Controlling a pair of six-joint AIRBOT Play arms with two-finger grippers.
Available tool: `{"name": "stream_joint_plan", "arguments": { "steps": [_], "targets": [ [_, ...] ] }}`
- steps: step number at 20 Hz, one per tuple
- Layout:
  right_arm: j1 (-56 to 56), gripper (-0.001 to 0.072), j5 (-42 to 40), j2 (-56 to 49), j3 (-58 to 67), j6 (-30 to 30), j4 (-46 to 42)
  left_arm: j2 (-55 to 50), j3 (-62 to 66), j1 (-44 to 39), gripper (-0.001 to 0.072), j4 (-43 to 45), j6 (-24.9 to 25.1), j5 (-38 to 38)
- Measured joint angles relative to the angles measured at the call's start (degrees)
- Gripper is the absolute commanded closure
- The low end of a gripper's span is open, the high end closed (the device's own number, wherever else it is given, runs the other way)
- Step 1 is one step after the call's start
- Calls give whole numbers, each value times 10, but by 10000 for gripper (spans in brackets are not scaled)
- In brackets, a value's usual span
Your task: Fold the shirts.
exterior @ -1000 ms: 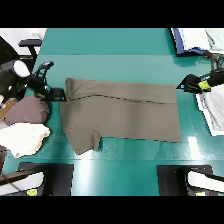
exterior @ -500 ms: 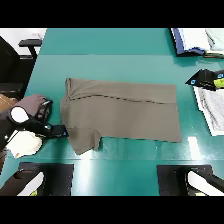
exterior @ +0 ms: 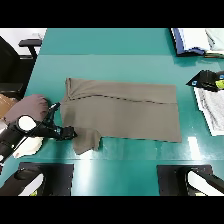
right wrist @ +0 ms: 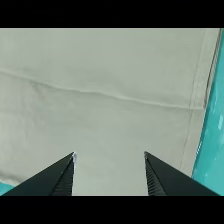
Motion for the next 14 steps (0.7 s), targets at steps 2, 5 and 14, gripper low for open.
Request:
{"name": "stream_joint_plan", "arguments": {
  "steps": [2, 5, 14],
  "targets": [
    [0, 228, 8, 0, 0, 0, 0, 0, -1, -5, 600, 2, 0, -3],
    [0, 228, 15, 0, 0, 0, 0, 0, -2, -8, 681, 7, 0, -9],
    [-136, 139, 38, 56, -225, 0, -63, 1, 71, -10, 680, 65, -14, -69]
  ]
}}
